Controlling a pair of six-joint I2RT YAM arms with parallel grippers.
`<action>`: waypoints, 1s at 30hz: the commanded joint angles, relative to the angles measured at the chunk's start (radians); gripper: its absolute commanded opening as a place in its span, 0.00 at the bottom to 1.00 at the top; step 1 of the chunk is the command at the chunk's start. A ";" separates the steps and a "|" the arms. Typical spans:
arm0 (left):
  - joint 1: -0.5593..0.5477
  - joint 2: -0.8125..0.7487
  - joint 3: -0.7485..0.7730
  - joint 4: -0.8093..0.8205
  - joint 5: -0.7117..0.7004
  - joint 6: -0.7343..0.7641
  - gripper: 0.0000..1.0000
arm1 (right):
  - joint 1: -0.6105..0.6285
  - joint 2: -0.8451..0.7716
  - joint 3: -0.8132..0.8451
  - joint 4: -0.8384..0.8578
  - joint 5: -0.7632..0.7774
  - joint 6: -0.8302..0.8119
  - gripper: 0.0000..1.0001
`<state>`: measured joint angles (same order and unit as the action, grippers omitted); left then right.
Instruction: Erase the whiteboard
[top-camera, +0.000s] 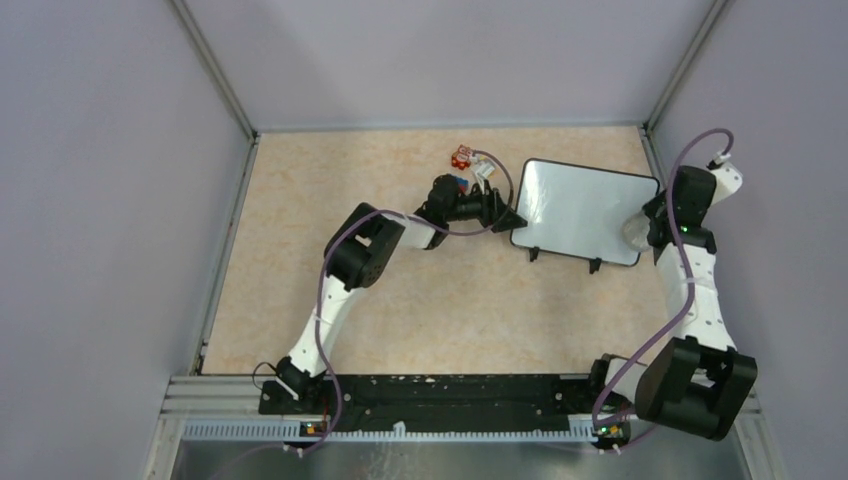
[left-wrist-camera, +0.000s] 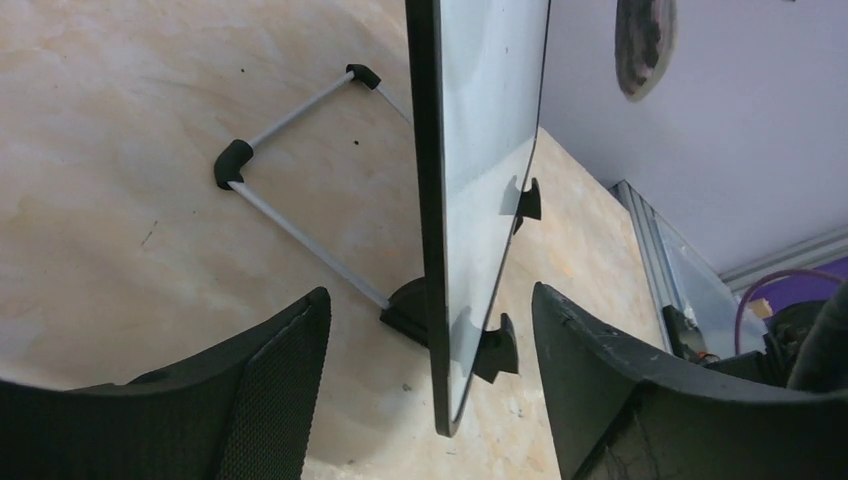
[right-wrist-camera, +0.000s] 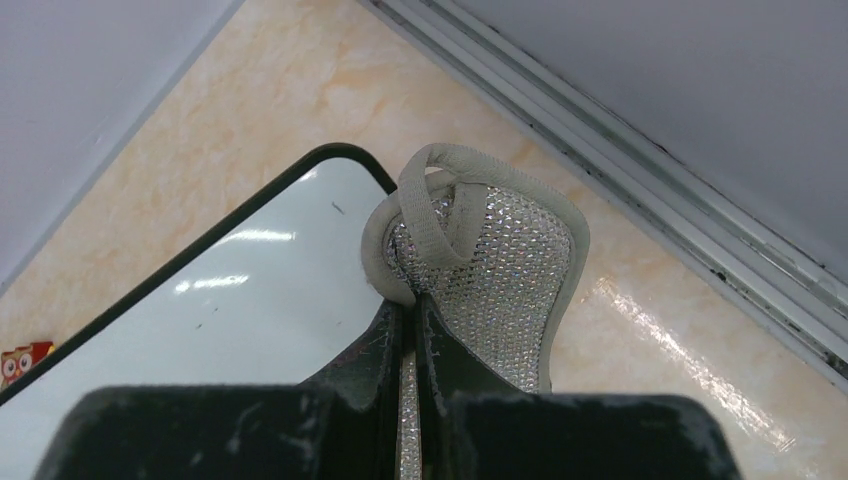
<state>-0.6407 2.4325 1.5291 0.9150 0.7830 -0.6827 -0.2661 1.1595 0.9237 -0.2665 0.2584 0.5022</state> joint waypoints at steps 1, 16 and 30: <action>-0.022 0.049 0.084 0.070 0.062 -0.024 0.72 | -0.031 0.019 -0.013 0.090 -0.056 0.005 0.00; -0.030 0.085 0.114 -0.053 0.000 0.042 0.02 | -0.031 0.078 -0.098 0.166 -0.063 0.059 0.00; -0.028 0.096 0.108 -0.054 -0.027 0.004 0.00 | 0.174 0.276 0.090 0.231 -0.197 -0.032 0.00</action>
<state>-0.6849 2.5217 1.6348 0.9245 0.8536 -0.7582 -0.1894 1.3731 0.8944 -0.0921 0.1394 0.5064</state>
